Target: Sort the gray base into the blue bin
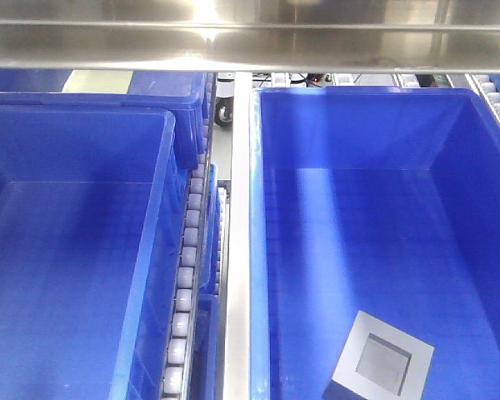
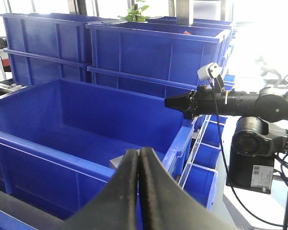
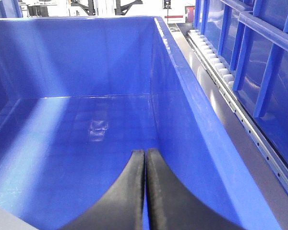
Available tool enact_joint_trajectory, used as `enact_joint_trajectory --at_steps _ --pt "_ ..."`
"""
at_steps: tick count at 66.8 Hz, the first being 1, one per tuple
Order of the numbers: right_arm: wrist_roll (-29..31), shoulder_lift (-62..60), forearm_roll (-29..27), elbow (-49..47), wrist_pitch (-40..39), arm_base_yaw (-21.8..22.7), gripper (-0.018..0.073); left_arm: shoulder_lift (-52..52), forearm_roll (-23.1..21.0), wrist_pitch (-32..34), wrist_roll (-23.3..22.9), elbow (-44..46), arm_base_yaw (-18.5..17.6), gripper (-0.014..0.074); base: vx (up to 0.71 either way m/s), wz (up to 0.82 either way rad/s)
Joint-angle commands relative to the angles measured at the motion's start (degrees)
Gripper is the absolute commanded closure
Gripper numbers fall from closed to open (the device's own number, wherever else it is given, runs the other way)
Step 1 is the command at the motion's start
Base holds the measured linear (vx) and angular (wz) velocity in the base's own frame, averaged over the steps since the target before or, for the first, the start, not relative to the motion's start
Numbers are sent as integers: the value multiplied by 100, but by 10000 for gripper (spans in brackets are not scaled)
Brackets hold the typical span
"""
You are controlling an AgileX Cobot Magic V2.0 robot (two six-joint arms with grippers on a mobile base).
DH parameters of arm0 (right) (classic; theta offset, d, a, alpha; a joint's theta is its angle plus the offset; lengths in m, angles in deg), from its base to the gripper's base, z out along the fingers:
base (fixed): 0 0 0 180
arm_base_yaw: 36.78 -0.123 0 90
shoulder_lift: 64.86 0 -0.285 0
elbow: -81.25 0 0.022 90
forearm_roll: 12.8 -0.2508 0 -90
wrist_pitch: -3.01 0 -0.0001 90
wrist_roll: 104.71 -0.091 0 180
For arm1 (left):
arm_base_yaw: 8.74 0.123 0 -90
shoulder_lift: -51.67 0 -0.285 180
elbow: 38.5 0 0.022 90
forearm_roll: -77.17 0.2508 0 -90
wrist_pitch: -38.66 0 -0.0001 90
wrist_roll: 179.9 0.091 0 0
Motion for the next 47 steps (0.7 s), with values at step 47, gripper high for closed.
enact_joint_trajectory --at_steps 47 --pt "70 108 25 37 -159 17 564 75 120 446 31 141 5106 603 0 0"
